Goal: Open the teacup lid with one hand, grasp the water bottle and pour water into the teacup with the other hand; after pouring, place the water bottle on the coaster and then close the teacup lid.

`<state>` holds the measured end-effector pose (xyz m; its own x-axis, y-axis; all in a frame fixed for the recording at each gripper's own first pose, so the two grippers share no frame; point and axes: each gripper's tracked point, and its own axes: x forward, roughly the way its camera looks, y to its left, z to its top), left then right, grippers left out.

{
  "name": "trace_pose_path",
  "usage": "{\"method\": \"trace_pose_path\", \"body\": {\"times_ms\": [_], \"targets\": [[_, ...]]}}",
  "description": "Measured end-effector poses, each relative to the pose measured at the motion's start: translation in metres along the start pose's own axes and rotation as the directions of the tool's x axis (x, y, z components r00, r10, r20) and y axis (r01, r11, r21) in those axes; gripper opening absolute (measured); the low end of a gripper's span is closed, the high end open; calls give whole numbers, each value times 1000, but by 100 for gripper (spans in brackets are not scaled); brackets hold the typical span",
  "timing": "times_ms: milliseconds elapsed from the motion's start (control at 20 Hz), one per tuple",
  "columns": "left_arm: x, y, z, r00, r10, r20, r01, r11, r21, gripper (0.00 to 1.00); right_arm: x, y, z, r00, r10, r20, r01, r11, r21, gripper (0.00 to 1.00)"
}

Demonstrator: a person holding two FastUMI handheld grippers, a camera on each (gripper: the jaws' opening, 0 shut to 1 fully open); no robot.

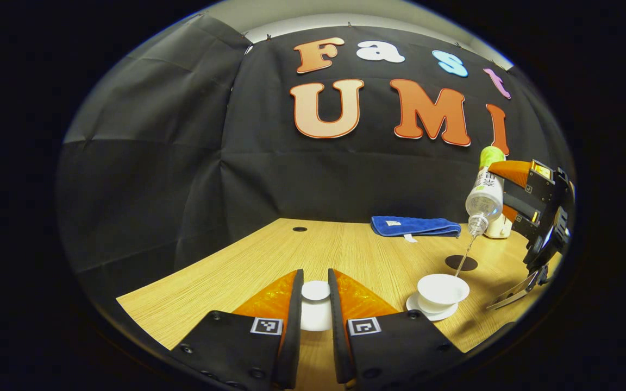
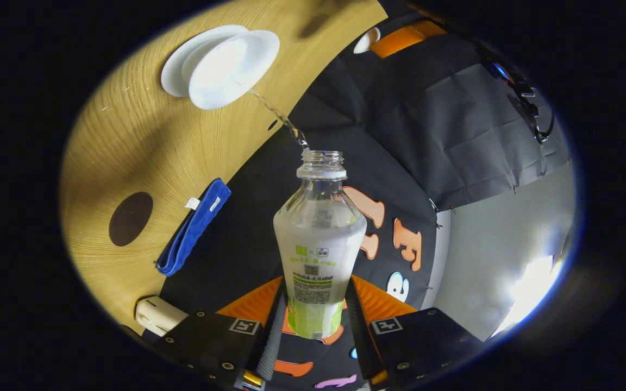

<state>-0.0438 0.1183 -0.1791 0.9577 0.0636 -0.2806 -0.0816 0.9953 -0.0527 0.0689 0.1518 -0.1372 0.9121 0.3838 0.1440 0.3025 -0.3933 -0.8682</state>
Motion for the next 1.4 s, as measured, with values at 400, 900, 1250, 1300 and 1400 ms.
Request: {"method": "trace_pose_path", "body": {"times_ms": [400,900,1250,1300,1400], "targets": [[2,-4,1,1000,-6,-7,6,1000,3,30,3,2,7,999,-35,40,37,997,-63,56],[0,-17,-1,1000,-29,-8,29,999,13,30,-12,50,33,988,146,55,-153,972,180,60],[3,-32,-2,998,-54,-11,54,998,20,30,-20,95,46,943,310,118,-328,822,465,60],[4,-34,-3,998,-56,-15,57,998,18,30,-22,95,43,940,321,116,-334,792,512,60],[4,-38,-5,998,-63,-22,63,998,15,30,-20,92,37,936,336,107,-329,719,613,60]]}}
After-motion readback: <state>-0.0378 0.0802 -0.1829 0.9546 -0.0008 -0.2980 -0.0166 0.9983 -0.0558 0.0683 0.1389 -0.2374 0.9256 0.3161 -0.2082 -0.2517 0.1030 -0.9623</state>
